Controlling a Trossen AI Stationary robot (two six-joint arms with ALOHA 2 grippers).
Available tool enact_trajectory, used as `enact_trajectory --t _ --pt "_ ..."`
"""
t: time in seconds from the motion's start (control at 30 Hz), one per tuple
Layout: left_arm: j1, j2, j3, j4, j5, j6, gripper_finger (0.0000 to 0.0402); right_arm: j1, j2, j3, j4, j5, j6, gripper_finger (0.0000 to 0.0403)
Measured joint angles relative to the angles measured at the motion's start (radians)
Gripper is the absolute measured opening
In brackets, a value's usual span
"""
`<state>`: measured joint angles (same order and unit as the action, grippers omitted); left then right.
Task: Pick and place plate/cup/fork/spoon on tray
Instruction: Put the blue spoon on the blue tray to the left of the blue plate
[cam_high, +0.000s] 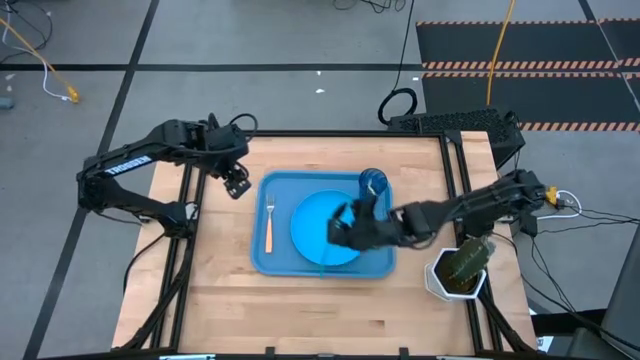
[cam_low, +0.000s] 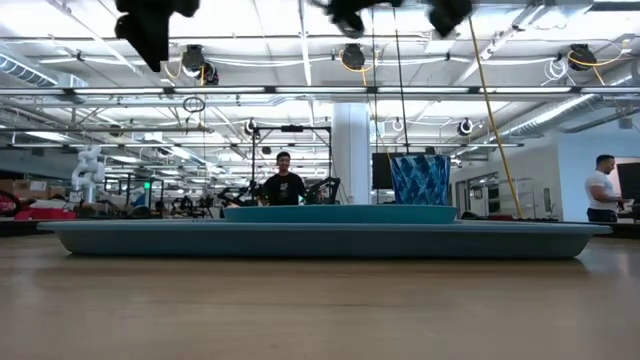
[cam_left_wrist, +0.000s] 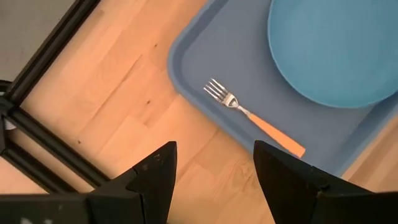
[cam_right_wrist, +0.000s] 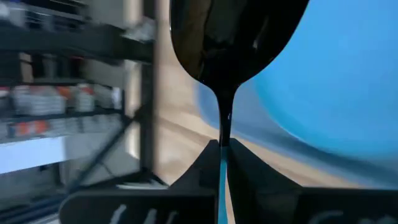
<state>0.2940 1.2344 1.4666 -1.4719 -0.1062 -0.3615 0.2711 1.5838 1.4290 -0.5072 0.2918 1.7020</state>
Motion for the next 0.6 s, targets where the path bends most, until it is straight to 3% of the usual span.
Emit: enact_trajectory --t 0.1,0.27,0.6 --pt "0.0 -0.052 0.0 -0.024 0.001 0.0 0.0216 -0.061 0.065 0.062 0.015 -0.015 -0.095 0.0" --pt "0.0 -0.125 0.0 -0.067 0.004 -0.036 0.0216 -0.141 0.2 0.147 0.095 -0.137 -0.178 0.0" --pt "-0.002 -0.218 0.0 -0.08 0.01 -0.1 0.0216 -0.231 0.445 0.372 0.094 -0.276 -0.341 0.0"
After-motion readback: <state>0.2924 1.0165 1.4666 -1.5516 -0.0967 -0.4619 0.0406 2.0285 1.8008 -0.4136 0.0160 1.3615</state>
